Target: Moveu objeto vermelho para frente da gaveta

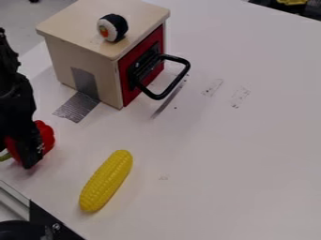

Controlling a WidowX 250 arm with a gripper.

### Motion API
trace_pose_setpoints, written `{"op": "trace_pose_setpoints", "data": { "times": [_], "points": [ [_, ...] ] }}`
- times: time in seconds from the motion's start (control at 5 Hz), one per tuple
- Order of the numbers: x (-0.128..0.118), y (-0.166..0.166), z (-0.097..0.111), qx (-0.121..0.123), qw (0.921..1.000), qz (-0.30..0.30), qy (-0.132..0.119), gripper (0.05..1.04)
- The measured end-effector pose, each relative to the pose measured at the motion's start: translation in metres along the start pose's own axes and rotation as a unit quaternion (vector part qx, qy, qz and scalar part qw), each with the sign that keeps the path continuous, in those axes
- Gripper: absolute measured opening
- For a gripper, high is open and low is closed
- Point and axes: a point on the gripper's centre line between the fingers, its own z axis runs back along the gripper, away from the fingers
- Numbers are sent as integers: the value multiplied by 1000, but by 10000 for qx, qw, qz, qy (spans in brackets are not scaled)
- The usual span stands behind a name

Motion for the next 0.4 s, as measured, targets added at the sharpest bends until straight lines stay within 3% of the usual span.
{"op": "trace_pose_setpoints", "data": {
  "times": [0.4],
  "points": [
    [31,-52,60,160,9985,-216,-468,885]
  ]
}}
